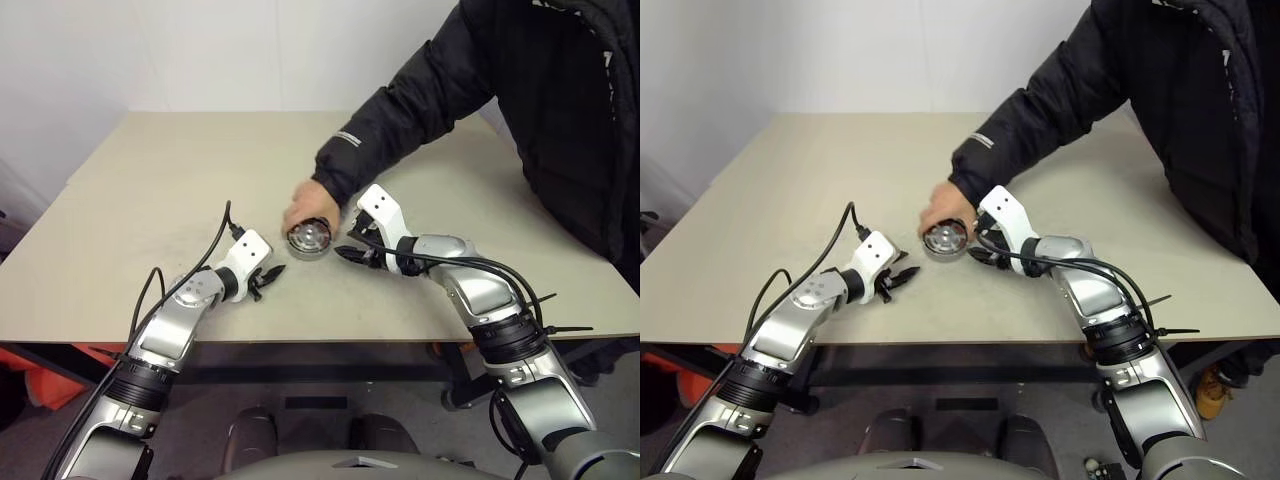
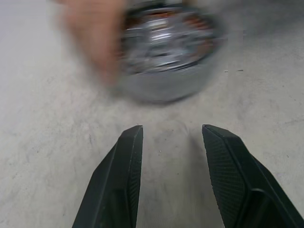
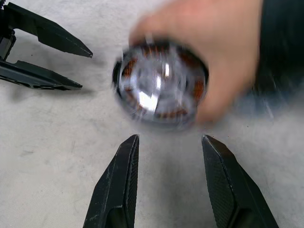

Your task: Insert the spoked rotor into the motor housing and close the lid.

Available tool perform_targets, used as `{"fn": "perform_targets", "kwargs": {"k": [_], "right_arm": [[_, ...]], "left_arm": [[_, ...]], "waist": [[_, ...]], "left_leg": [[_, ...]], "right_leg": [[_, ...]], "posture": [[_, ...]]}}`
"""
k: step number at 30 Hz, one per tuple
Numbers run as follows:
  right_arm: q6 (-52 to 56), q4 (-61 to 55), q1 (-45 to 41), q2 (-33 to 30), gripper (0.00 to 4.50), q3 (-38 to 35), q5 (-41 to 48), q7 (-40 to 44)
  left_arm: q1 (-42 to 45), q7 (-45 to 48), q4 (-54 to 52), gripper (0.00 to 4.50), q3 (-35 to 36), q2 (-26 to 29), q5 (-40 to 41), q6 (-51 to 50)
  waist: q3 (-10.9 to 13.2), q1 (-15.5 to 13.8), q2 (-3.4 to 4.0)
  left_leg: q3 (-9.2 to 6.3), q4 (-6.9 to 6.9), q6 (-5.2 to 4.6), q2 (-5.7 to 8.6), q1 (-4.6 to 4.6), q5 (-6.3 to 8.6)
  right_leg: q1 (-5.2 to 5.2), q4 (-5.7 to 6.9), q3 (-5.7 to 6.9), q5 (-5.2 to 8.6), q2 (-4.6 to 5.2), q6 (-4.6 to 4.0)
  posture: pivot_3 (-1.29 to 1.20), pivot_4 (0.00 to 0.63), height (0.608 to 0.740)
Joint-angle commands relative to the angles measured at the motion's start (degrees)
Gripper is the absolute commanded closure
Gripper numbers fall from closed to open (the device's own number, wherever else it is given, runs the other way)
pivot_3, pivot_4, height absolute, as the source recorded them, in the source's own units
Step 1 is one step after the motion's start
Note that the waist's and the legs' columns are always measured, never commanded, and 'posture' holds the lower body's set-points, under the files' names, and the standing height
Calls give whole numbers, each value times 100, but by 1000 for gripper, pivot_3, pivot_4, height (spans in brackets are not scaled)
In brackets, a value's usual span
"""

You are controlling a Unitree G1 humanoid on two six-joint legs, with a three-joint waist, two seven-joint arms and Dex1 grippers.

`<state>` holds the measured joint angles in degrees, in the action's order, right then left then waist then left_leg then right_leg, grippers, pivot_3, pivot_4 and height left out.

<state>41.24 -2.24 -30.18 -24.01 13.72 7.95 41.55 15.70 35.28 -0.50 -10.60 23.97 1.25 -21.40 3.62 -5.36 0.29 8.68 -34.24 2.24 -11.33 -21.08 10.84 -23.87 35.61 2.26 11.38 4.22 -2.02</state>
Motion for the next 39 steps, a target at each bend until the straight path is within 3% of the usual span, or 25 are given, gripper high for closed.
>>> {"fn": "perform_targets", "kwargs": {"k": [1,11,29,39], "right_arm": [[-122,-73,-147,-5,2180,-9,15,41],[-261,121,-210,53,2180,22,-40,9],[-450,243,-237,59,2180,152,-92,47],[-946,-80,97,-505,2180,125,71,842]], "left_arm": [[144,-42,-79,2420,117,43,-14,130],[155,-71,-239,2420,330,-60,253,60],[-117,360,-736,2420,766,466,651,223],[-174,574,-851,2420,876,714,800,309]], "waist": [[0,0,0],[0,4,0],[0,2,0],[0,-2,0]], "left_leg": [[0,0,0,0,0,0],[0,0,1,-1,1,-1],[0,0,1,0,2,-1],[0,0,0,0,3,0]], "right_leg": [[0,0,0,0,0,0],[0,2,0,-1,0,-1],[0,2,-1,1,-1,1],[1,1,-2,1,-1,1]], "posture": [[0,0,740],[0,0,740],[0,0,740],[0,0,740]]}}
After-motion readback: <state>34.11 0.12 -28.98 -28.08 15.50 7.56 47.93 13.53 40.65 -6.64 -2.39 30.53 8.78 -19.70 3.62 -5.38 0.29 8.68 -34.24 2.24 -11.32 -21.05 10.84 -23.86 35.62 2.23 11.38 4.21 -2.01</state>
